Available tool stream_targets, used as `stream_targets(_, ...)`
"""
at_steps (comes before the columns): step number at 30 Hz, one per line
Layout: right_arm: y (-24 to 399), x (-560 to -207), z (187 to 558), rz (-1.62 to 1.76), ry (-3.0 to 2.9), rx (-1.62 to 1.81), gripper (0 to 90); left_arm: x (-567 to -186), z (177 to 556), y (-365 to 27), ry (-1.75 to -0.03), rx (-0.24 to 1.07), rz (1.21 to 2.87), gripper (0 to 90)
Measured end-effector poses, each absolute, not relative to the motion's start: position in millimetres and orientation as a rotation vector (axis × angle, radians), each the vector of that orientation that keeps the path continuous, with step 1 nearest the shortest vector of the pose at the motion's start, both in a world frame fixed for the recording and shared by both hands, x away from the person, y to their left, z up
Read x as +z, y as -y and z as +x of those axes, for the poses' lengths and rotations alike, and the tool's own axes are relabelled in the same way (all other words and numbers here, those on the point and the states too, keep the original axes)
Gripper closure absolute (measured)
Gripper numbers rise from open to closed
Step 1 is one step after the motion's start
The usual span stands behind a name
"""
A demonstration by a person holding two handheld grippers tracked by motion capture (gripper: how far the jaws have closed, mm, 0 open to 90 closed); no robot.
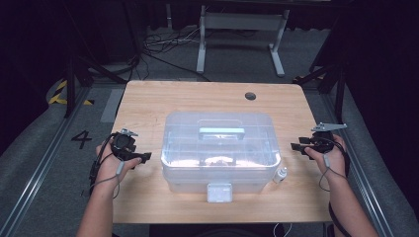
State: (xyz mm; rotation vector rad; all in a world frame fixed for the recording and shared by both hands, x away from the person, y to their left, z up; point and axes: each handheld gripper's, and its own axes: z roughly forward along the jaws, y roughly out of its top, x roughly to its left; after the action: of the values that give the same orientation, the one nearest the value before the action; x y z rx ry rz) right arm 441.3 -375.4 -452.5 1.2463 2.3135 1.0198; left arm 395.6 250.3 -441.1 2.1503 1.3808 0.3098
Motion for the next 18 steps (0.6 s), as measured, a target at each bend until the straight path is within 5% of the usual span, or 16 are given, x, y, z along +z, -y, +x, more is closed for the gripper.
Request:
stream_targets(4,374,-448,440,1.227,-2.318,1.01,46.8,-440,394,-251,-1.372,0.284,2.167,35.1)
stream_targets(11,364,-448,442,1.245,-2.371,1.048,25.6,-432,391,-252,-1.366,0.279,2.13,36.1)
stream_targets(18,361,-443,442,1.101,-2.461,0.987,53.2,-431,386,-250,-1.239,0.332,2.153,36.0)
